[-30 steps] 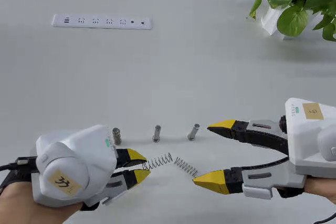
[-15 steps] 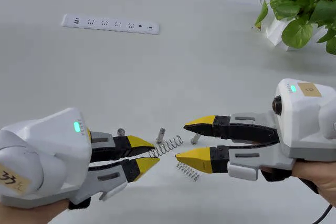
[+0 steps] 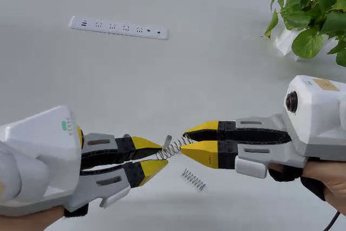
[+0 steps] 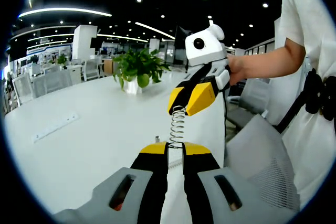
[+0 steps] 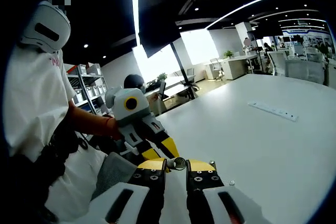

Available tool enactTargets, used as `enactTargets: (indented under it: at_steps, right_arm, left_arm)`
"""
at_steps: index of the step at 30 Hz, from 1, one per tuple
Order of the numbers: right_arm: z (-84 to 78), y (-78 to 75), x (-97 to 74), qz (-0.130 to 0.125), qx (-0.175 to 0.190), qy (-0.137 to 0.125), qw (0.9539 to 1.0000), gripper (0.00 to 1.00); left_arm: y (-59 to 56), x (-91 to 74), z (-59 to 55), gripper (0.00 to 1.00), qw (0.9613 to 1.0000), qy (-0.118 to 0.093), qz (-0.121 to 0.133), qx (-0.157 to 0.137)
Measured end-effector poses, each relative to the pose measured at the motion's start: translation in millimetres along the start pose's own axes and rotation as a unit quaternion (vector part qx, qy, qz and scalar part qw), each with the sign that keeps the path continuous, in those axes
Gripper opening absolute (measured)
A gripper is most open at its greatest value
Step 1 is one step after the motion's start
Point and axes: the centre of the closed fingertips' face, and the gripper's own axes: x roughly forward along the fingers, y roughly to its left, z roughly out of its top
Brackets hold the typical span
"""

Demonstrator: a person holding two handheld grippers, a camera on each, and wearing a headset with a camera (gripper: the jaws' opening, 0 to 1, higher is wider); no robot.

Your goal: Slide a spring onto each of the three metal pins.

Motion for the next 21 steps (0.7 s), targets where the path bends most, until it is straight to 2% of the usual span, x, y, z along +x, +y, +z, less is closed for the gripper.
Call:
enactTargets:
  at_steps: [3,21]
  right_arm:
    - [2.5,1.1,0.3,0.000,0.003,-0.004,1.0000,0.07]
    - [12.4,10.0,6.0,0.011,-0.023,0.010,0.9996,0.07]
  left_arm:
    - [-0.9,-0.4,1.6,0.06,1.0000,-0.005,-0.002,0.000]
    - [-3.4,0.0,2.4,0.06,0.9999,-0.004,-0.010,-0.002]
